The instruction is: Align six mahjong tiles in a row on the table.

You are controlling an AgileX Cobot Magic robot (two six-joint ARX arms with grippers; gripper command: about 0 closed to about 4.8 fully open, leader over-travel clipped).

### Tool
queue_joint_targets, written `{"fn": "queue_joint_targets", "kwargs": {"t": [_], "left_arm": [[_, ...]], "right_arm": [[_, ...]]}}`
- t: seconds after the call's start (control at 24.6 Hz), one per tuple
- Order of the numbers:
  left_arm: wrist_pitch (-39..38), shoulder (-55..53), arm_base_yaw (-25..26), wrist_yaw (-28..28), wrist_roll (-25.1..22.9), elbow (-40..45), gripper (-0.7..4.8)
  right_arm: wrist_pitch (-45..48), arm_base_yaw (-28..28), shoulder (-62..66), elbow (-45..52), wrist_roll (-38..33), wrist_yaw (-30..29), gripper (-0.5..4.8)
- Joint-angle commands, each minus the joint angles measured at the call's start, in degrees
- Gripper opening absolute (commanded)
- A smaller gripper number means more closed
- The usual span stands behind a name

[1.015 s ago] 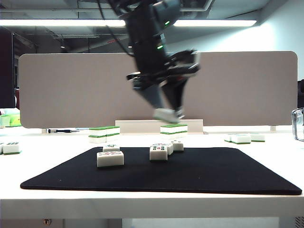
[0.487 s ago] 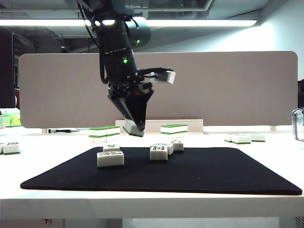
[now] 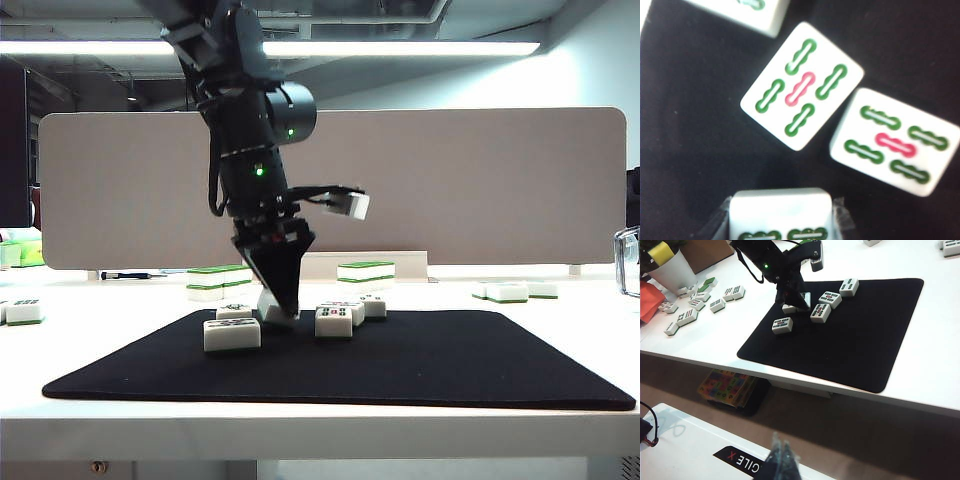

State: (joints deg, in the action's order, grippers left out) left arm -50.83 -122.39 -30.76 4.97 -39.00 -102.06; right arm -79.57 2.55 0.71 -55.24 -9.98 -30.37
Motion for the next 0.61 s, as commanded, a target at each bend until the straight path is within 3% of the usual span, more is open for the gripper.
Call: {"fn": "queue_joint_targets", "kwargs": {"t": [0.04,0.61], "left_arm": [[0.35,-0.15,0.81,0.31,-0.24,-0.15,2.15],[-0.57,-0.57,3.43,0.44,-0.2,-0.15,2.16]], "right_arm": [[0.52,0.07,-0.68,-0.15,0.13,0.02,-0.01],[0.55,0.04,-0.68,-0.15,0.15,0.28,-0.01]]}}
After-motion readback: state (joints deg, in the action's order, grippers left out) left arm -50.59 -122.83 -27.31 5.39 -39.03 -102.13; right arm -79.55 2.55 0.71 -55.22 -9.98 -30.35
